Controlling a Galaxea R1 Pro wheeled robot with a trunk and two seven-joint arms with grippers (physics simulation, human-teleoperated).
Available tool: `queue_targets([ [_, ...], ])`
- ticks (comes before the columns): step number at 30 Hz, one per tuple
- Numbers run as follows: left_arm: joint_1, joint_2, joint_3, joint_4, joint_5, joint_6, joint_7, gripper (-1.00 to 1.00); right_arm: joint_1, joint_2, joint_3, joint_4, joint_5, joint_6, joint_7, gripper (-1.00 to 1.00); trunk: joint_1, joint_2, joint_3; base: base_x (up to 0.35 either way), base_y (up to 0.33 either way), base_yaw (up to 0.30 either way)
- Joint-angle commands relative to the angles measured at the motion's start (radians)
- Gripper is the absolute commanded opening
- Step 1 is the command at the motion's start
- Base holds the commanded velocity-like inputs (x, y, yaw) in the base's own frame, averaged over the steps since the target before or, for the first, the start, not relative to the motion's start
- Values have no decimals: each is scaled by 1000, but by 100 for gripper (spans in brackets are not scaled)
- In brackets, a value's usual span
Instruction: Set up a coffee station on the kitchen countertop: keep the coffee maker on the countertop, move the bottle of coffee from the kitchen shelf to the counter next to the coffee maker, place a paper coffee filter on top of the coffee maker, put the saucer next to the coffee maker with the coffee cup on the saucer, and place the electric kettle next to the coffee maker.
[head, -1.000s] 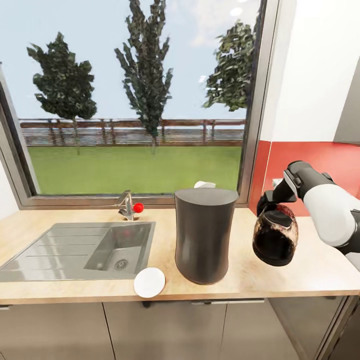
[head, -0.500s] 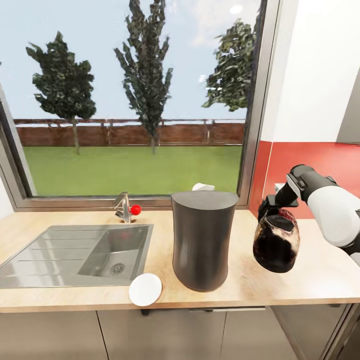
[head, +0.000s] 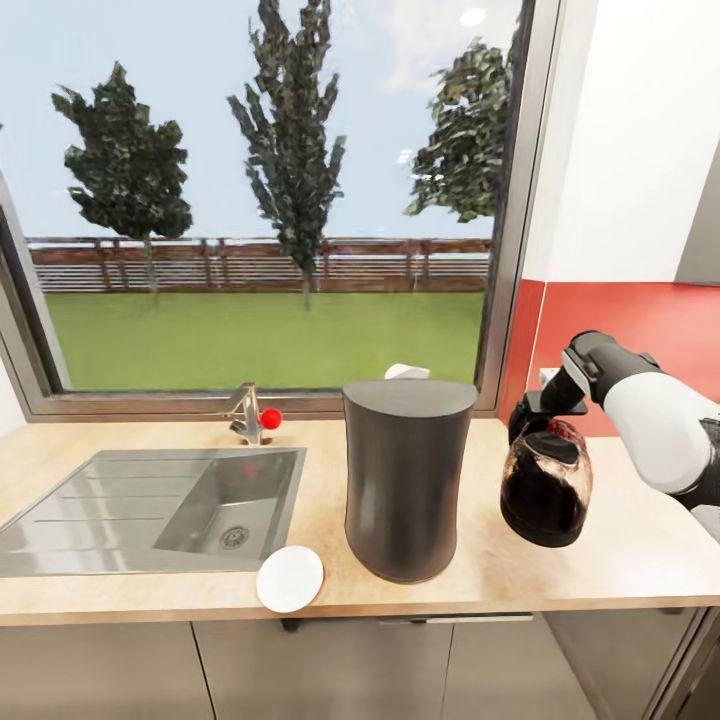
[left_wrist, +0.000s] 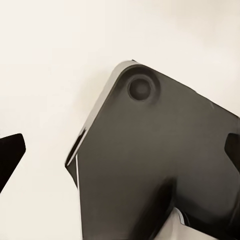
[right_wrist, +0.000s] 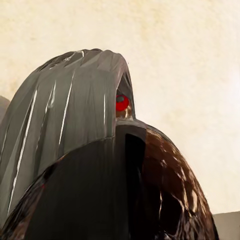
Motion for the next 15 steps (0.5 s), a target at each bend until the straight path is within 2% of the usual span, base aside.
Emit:
queue_targets([
  [1,1,0,3,0,6,-2,-7,100,0,1,-5,-1,12,3,7,-100,4,-8,-3,0,0,0],
  [4,6,0,3,0,6,-2,-7,100,0,5,-7,0,13,3,5,-100,16,-29,-13,0,0,0],
  [10,13,0,3,0,6,-2,-7,100,0,27,-9,0,13,3,-2,-100,39,-71,-31,0,0,0],
  [15,14,2,3,0,6,-2,-7,100,0,34,-13,0,10,3,-48,-100,58,-106,-47,0,0,0],
])
